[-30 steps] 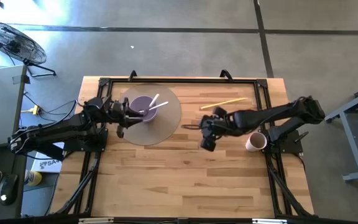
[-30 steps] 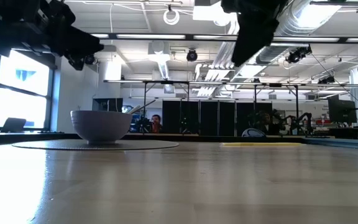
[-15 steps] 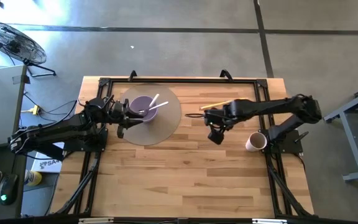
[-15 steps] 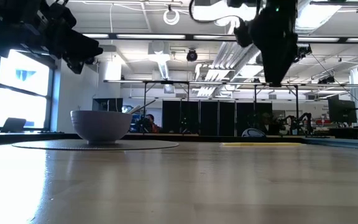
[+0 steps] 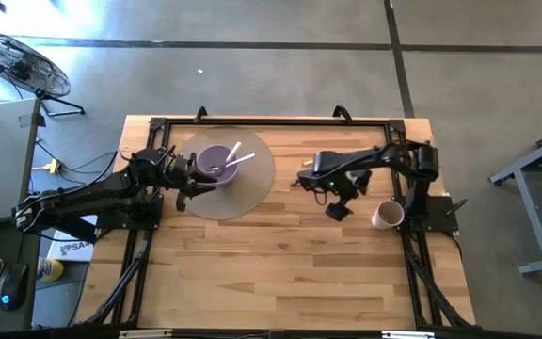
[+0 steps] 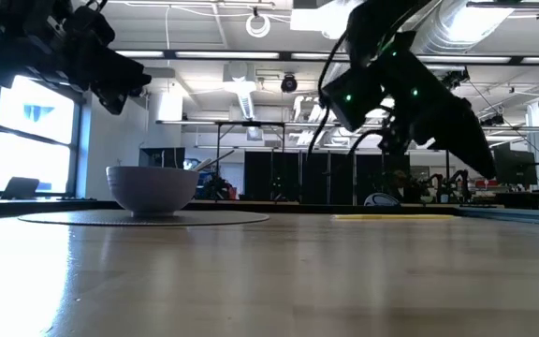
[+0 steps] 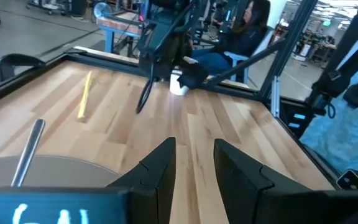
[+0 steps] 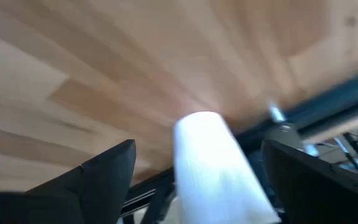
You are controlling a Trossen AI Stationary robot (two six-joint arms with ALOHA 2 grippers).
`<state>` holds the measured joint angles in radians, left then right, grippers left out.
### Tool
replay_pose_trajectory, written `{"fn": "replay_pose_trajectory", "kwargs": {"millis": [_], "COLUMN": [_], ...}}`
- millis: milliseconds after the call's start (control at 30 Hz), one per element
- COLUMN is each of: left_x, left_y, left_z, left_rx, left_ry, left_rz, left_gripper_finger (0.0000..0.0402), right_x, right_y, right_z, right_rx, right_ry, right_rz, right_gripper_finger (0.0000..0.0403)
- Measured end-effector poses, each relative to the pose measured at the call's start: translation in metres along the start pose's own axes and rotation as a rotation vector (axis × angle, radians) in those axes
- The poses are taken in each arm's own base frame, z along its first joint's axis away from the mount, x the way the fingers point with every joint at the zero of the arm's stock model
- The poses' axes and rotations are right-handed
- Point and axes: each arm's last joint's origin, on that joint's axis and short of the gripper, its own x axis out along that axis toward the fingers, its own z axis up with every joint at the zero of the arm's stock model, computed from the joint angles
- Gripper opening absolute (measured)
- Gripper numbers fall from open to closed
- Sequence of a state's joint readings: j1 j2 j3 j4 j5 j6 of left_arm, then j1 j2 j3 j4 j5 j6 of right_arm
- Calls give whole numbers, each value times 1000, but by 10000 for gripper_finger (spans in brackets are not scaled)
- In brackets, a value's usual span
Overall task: Pick & Place Utensil
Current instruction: Put the white cup on the brown mat to the top right of the violet bowl
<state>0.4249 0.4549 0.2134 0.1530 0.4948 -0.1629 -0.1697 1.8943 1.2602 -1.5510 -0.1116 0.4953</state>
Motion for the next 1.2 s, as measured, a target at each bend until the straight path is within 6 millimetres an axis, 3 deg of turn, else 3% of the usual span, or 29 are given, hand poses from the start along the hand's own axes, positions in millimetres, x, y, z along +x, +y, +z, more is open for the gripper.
{"fn": "replay_pose_trajectory", "kwargs": {"millis": [167, 367, 867, 1033, 1200], "left_x": [0, 0, 0, 0, 0], "left_y": [0, 0, 0, 0, 0], "left_z": [-1, -3, -3, -3, -4], "left_rx": [-4, -16, -17, -17, -20], "left_ry": [9, 30, 33, 33, 37], "left_rz": [-14, -10, -5, -3, -2], "left_gripper_finger": [106, 106, 106, 106, 106], "right_x": [13, 28, 92, 103, 98], "right_y": [4, -3, -7, -9, -7], "right_z": [13, 11, -23, -30, -28], "right_rx": [-18, -32, -55, -43, -10], "right_ry": [86, 151, 445, 503, 478], "right_rz": [-20, -42, -77, -78, -90], "right_gripper_finger": [367, 398, 394, 392, 377]}}
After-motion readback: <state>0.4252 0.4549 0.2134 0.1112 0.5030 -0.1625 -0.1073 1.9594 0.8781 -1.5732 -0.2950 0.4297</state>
